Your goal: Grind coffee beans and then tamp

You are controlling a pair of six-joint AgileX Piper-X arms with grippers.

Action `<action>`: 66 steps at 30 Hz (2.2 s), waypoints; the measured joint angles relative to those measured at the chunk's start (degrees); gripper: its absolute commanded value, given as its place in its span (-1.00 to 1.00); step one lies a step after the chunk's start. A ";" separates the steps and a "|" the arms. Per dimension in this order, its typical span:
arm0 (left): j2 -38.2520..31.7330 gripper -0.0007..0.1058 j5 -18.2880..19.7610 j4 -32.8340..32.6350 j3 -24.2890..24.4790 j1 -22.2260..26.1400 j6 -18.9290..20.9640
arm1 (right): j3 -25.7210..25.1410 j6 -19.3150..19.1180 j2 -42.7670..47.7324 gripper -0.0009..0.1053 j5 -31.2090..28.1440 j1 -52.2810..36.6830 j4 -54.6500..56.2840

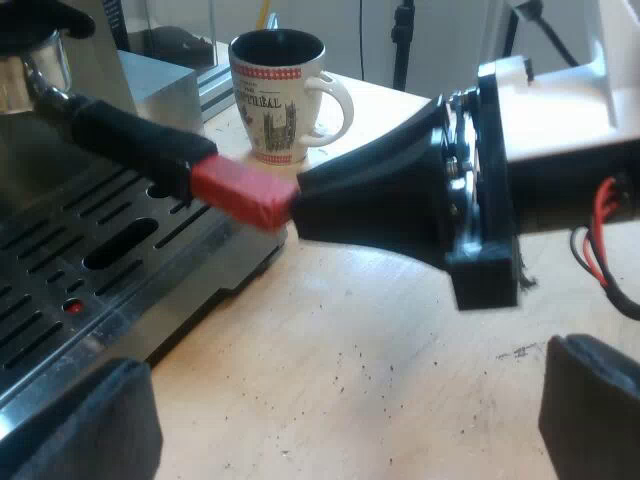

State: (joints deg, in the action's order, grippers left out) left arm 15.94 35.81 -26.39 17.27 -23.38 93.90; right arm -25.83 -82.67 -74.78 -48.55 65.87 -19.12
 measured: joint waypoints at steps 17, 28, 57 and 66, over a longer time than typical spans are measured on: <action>0.00 0.50 0.00 0.00 0.00 0.00 0.00 | -0.23 0.91 0.06 -0.55 -2.39 1.69 3.64; 0.00 0.50 0.00 0.17 0.00 0.00 0.00 | -0.39 4.32 2.60 -0.07 -3.60 8.46 11.49; 0.00 0.50 4.51 9.34 -4.58 0.00 -4.18 | -29.54 11.97 9.27 0.14 26.68 -8.43 61.09; 2.45 0.50 6.16 9.75 -4.58 0.00 -3.41 | -33.99 10.03 1.75 0.14 29.75 -9.85 61.88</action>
State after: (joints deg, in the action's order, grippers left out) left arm 18.39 41.97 -16.64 12.69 -23.38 90.49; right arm -59.82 -72.64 -73.03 -18.80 56.01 42.77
